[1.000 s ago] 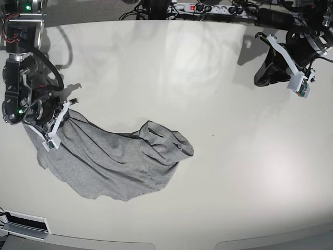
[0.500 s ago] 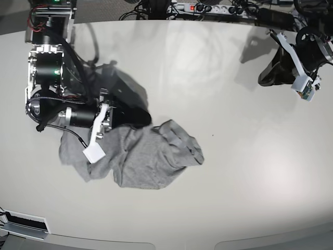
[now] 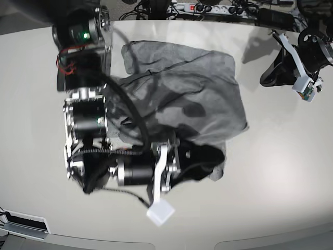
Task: Layout the t-shirt on the table in an organized manner, then fold the t-shirt properly
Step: 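Regrasp the shirt with the right gripper and pull it across the table, then pull the shirt further with the right gripper, spreading it out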
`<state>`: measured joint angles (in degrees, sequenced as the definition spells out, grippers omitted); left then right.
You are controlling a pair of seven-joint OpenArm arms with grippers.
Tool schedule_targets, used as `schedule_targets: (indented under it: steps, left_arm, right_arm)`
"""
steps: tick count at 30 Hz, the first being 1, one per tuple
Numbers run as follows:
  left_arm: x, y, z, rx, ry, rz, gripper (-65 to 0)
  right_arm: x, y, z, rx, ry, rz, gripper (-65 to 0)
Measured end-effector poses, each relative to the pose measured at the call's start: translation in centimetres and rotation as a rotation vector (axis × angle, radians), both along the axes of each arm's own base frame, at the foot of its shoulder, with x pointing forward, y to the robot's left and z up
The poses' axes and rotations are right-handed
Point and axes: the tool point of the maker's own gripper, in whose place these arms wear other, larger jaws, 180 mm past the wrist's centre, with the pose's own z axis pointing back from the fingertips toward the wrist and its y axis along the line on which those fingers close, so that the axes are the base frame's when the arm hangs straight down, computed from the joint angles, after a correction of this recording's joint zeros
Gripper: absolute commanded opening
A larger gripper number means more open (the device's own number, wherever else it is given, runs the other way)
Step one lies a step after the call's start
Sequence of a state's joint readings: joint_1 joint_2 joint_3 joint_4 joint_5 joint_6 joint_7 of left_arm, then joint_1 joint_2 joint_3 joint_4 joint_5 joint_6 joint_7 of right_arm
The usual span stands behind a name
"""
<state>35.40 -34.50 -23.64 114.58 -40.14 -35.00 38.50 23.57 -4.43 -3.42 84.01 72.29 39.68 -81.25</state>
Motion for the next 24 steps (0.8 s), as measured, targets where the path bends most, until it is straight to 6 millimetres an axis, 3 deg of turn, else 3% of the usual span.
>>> schedule_targets:
  steps: [2, 4, 7, 9, 13, 19, 24]
  left_arm:
    - [-0.1, 0.0, -0.1, 0.004, 0.005, 0.0, -65.0]
    - [-0.1, 0.0, -0.1, 0.004, 0.005, 0.0, -65.0]
    - [-0.1, 0.1, -0.1, 0.005, 0.005, 0.0, -65.0]
    - [-0.1, 0.0, -0.1, 0.005, 0.006, 0.0, -65.0]
    - [-0.1, 0.0, -0.1, 0.004, 0.005, 0.0, -65.0]
    - [-0.1, 0.0, -0.1, 0.003, 0.007, 0.0, -65.0]
    - [-0.1, 0.1, -0.1, 0.005, 0.007, -0.001, -65.0]
  right_arm:
    - [2.2, -1.3, 0.9, -0.061, -0.059, -0.05, -28.8]
    - [4.1, -3.6, 0.5, -0.153, -0.099, -0.124, -28.8]
    - [5.5, -9.2, -5.1, -0.453, -0.064, -0.256, -28.8]
    - [5.4, -12.5, -8.5, -0.568, 0.007, -0.357, -28.8]
    - [4.9, -16.6, -12.5, -0.691, 0.071, -0.516, -28.8]
    - [1.2, -18.0, -18.7, -0.665, 0.166, -0.563, -28.8]
    - [1.2, -15.2, -19.0, -0.513, 0.221, -0.513, -28.8]
